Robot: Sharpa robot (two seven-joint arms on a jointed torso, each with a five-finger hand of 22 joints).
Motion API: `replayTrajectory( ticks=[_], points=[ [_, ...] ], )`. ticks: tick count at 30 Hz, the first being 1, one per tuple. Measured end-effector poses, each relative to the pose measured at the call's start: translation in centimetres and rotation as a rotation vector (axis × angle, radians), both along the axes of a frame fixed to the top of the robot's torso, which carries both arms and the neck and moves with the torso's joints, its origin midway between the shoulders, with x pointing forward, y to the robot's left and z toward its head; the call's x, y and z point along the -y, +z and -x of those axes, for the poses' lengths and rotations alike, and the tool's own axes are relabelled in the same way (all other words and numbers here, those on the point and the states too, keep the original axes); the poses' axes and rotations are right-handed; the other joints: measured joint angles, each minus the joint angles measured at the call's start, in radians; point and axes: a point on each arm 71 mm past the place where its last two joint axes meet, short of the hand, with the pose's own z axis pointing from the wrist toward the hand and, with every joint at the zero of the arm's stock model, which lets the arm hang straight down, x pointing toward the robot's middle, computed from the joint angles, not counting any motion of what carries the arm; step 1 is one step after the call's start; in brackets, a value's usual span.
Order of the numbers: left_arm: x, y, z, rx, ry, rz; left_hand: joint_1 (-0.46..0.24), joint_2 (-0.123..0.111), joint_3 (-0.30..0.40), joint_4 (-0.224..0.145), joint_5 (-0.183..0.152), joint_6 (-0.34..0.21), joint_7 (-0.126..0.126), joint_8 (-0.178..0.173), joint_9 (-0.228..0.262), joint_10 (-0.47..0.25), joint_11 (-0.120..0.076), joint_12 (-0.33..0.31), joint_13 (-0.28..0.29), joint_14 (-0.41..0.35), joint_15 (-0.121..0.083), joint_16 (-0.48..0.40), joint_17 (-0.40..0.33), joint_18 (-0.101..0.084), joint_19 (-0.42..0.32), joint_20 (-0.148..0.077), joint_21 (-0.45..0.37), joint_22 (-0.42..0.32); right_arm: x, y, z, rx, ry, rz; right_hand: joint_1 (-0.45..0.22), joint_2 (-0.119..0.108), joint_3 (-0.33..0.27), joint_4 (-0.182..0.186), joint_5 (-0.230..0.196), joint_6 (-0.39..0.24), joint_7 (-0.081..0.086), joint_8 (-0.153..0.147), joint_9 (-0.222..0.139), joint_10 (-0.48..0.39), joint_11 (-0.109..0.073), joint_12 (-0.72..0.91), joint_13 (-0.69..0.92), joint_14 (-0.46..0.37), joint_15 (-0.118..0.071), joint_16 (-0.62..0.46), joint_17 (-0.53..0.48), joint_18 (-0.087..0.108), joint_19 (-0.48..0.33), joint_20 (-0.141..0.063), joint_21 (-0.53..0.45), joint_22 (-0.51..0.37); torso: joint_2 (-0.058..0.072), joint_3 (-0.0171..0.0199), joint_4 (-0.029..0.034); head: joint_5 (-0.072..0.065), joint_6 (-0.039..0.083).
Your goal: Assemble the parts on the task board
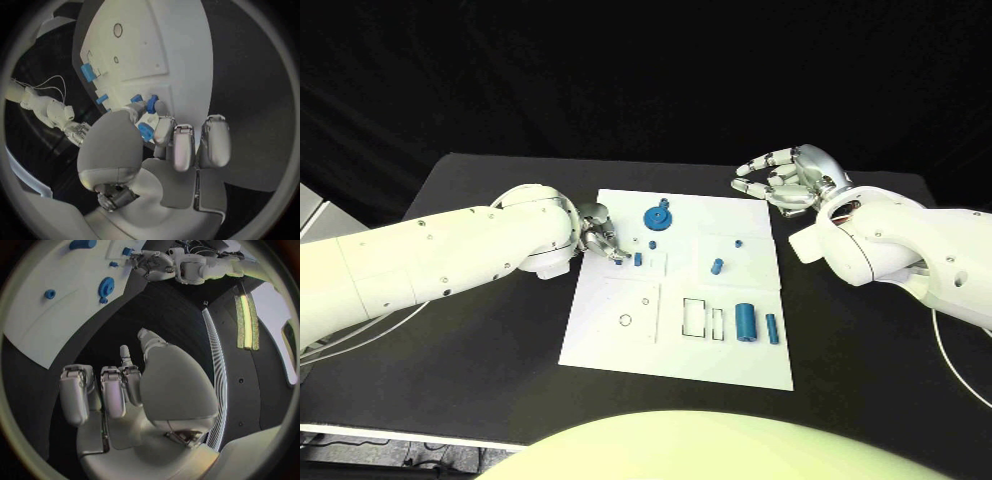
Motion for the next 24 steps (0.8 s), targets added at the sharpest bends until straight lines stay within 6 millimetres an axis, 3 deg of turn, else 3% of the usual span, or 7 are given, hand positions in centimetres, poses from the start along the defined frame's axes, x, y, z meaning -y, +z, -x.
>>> replayTrajectory(
  ticks=[11,24],
  points=[
    [-0.02,-0.01,-0.05,-0.002,0.0,-0.001,-0.012,-0.012,-0.025,0.002,0.0,0.002,-0.002,-0.002,-0.002,-0.004,0.004,0.0,-0.005,0.0,0.0,0.0,0.0,0.0,-0.004,0.004,0.0,0.0,0.01,0.0,0.0,0.0,0.0,0.0,-0.01,0.001,0.0,0.0,0.0,-0.003,0.003,0.0,-0.001,0.0,0.0,0.0,0.0,0.0,0.0,0.0,0.0,0.0,0.0,0.0,0.0,0.001,0.0,-0.0001,0.0003,0.0,0.0],
    [0.06,0.0,-0.05,0.002,-0.002,-0.005,-0.017,-0.006,-0.039,0.003,-0.004,0.004,-0.004,-0.001,-0.003,-0.004,0.004,0.0,-0.005,0.0,0.0,0.0,0.0,0.0,-0.004,0.004,0.0,0.0,0.01,0.0,0.0,0.0,0.0,0.0,-0.009,0.001,0.0,0.0,0.0,-0.003,0.003,0.0,-0.001,0.0,0.0,0.0,0.0,0.0,0.0,0.0,0.0,0.0,0.0,0.0,0.0,0.001,0.0,0.0003,0.0,-0.002,0.0]
  ],
)
